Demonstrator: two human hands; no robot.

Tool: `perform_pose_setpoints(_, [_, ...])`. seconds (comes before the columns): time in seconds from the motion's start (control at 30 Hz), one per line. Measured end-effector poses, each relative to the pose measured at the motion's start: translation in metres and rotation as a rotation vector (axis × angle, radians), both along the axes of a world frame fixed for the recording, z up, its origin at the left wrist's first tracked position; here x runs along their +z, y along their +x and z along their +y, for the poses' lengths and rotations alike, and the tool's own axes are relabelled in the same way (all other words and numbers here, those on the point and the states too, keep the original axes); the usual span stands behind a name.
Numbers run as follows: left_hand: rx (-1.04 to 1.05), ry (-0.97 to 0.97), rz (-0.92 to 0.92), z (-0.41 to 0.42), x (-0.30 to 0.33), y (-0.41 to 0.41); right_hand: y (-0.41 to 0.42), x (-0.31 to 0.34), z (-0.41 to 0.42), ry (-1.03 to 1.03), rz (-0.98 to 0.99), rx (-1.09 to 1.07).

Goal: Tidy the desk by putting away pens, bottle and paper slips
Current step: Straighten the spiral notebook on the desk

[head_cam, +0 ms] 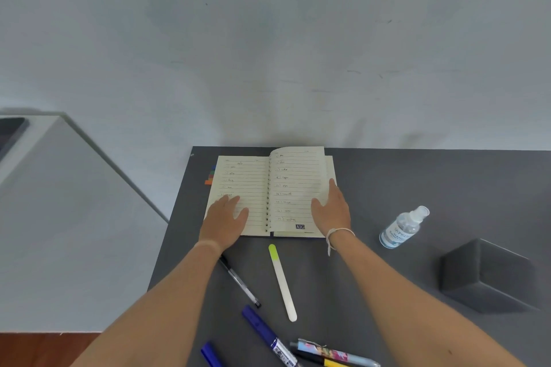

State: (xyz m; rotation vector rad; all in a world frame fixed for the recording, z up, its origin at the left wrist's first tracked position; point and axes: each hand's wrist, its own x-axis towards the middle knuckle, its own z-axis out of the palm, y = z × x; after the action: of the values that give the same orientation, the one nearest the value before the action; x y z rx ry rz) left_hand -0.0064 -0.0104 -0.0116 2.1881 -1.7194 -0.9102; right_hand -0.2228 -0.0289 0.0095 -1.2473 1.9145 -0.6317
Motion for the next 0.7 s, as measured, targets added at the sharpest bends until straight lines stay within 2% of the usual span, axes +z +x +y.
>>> perform_pose_setpoints(0.27, [-0.001,-0.006,-0.014,0.0,-0.004,0.002,-0.007,0.003,-0.012,0.06,-0.075,0.047])
perform_pose_setpoints(0.43, [0.004,-0.021,-0.026,-0.001,-0.004,0.002,-0.013,0.005,-0.022,0.151,-0.258,0.047])
perform_pose_setpoints(0.7, [0.009,-0.028,-0.039,-0.003,-0.004,0.002,-0.013,0.0,-0.035,0.213,-0.366,0.016])
